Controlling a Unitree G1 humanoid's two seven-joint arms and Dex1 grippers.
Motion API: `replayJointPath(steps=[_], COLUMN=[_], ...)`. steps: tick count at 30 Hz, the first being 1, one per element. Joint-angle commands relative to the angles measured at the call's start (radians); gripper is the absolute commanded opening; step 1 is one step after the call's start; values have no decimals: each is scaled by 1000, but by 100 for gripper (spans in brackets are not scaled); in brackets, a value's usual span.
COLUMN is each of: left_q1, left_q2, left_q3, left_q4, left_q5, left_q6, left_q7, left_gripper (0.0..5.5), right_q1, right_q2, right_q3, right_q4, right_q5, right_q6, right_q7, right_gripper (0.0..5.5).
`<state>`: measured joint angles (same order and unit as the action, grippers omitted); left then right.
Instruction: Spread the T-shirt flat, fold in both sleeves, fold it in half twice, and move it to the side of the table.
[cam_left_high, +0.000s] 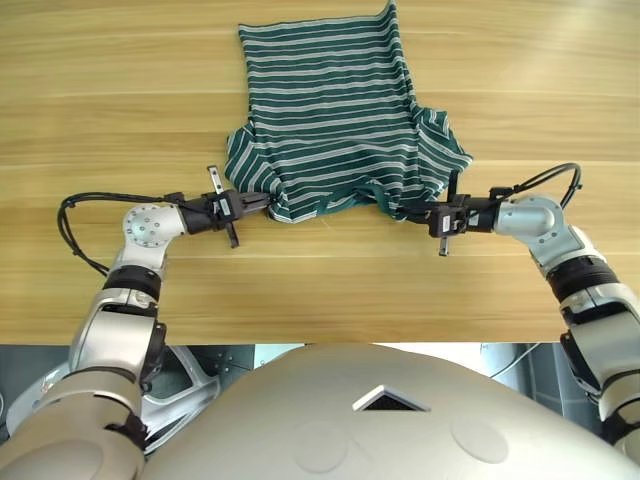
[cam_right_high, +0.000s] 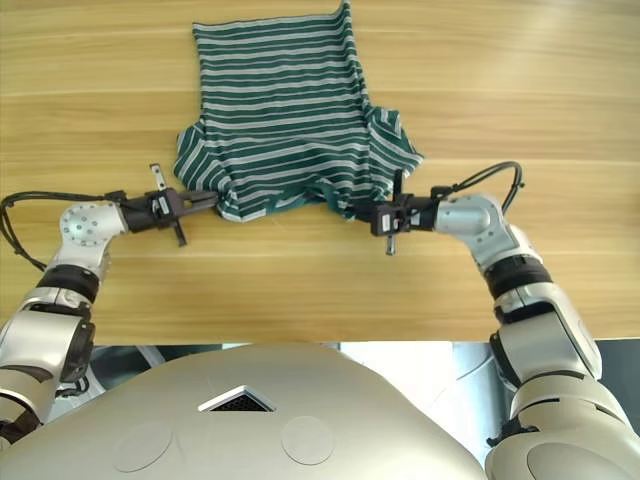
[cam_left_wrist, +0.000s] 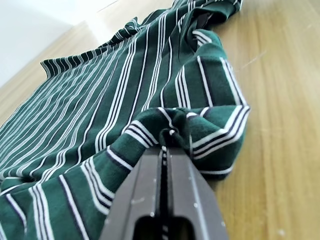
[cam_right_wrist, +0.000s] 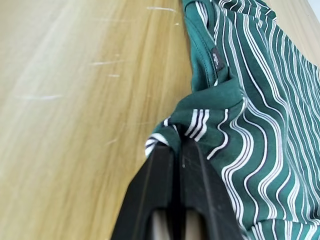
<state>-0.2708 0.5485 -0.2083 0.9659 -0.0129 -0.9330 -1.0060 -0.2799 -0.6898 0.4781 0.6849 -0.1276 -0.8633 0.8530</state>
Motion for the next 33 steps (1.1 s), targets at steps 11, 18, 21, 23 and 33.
replayJointPath(steps=[11, 18, 21, 23, 33], left_q1=[378, 431, 453, 455, 552], left_q2=[225, 193, 202, 212, 332], left_q3=[156, 134, 117, 116, 161], left_q4=[-508, -568, -571, -556, -595], left_q5=[-464, -402, -356, -329, -218], left_q6=[110, 117, 115, 117, 168], left_q7=[-333, -329, -333, -332, -260], left_gripper=[2, 2, 0, 57, 206], right_q1=[316, 380, 401, 421, 474], right_q2=[-181, -190, -206, -221, -291], right_q3=[29, 58, 64, 57, 1], right_q4=[-357, -472, -510, -547, -639], right_q5=[113, 111, 134, 159, 214], right_q6=[90, 147, 172, 190, 245], right_q7=[187, 239, 271, 285, 326], right_gripper=[0, 0, 22, 64, 218])
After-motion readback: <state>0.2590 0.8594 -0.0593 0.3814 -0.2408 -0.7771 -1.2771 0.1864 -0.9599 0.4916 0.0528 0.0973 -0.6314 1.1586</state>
